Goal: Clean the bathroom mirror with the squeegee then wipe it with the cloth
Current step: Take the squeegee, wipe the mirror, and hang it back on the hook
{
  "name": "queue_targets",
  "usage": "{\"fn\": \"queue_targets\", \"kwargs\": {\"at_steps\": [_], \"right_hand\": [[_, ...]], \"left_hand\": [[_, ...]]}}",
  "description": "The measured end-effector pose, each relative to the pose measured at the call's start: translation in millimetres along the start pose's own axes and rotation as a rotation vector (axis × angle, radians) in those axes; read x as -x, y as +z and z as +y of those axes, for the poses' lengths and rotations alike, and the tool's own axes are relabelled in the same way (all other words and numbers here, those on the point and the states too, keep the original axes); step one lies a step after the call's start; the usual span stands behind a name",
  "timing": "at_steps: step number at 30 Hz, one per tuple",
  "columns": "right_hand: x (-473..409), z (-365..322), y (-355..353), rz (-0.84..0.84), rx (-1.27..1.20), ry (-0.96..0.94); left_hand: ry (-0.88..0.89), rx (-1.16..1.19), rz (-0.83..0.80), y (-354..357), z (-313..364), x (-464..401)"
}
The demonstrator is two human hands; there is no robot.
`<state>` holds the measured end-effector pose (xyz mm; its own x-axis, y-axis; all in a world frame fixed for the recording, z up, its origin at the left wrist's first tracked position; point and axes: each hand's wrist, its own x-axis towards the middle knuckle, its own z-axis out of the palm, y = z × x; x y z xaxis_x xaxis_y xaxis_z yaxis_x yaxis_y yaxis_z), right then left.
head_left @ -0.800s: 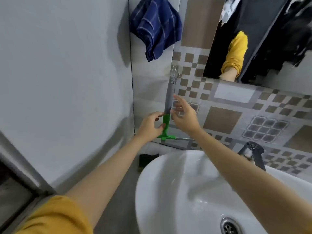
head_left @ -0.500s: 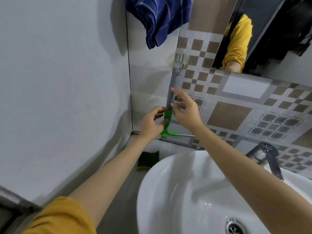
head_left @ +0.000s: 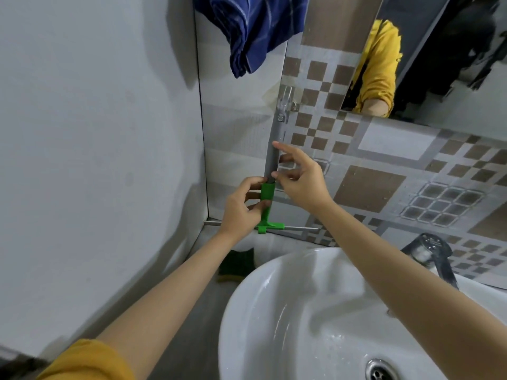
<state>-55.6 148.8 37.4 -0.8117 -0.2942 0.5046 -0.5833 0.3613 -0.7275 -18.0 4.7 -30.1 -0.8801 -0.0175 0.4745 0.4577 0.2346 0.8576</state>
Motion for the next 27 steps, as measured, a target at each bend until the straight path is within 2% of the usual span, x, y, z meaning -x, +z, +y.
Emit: {"fn": "queue_targets", "kwargs": {"at_steps": [10,13,18,22,25,27], "right_hand": [[-1.9,-41.1,-16.8,0.021,-0.001,-0.093],[0.2,-58.8,-30.1,0.022,0.081,-0.15],[-0.8,-93.7,-76.6,0.006,0.525,-0.439],[-2.5,-125.0,-129.7,0.108,0.91,-0.706],[-0.6,-148.4,-174.6,0.182,1.127,-0.825],[4.6,-159.8,-204.6,0.167,1.23,-0.854]], "left_hand": [[0.127,-0.042,0.043,-14.2,43.4,0.8],[0.145,-0.026,0.044,-15.9,61.7,3.9],[0.204,-0.009,0.031,-12.0,103.1,3.9],[0.241,0.014,-0.016,-2.7,143.7,-4.9],[0.279,-0.019,-0.078,7.1,180.2,-15.0],[0.299,-0.049,-0.132,15.1,207.5,-21.4]]}}
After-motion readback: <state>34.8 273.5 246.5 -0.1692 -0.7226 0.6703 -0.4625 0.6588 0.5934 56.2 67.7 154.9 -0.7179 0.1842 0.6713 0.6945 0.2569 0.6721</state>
